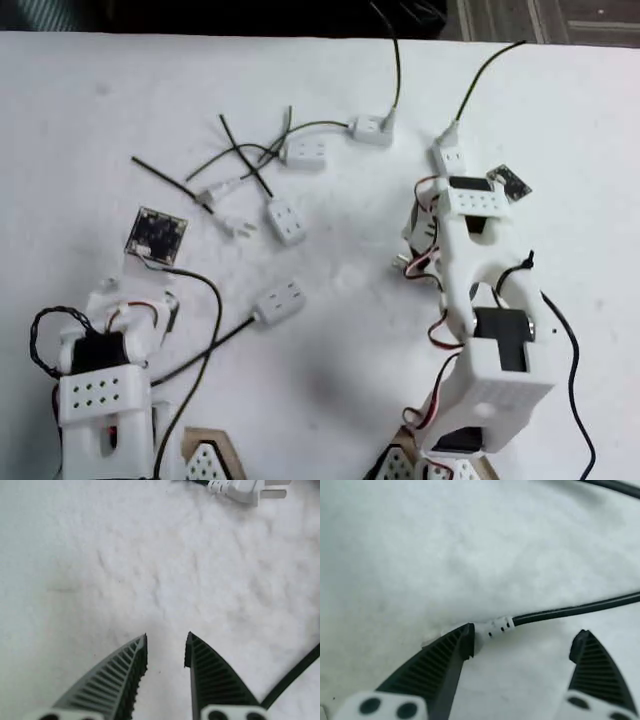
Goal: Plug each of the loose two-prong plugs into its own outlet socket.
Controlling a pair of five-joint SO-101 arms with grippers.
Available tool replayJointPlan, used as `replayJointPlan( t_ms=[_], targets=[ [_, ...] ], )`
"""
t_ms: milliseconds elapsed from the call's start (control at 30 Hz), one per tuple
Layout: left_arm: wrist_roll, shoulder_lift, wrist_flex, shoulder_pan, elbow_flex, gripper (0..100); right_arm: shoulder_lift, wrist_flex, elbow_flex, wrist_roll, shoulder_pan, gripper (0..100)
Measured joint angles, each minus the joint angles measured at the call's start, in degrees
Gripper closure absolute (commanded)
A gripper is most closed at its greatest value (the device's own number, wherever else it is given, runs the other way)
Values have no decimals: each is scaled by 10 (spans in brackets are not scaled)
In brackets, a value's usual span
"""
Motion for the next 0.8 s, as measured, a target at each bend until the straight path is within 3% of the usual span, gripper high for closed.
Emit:
replayJointPlan(
  t_ms=[367,800],
  targets=[
    [0,0,0,0,0,857,25,21,-26,0,-47,680],
    [0,0,0,0,0,857,37,-13,-50,-21,-20,680]
  ],
)
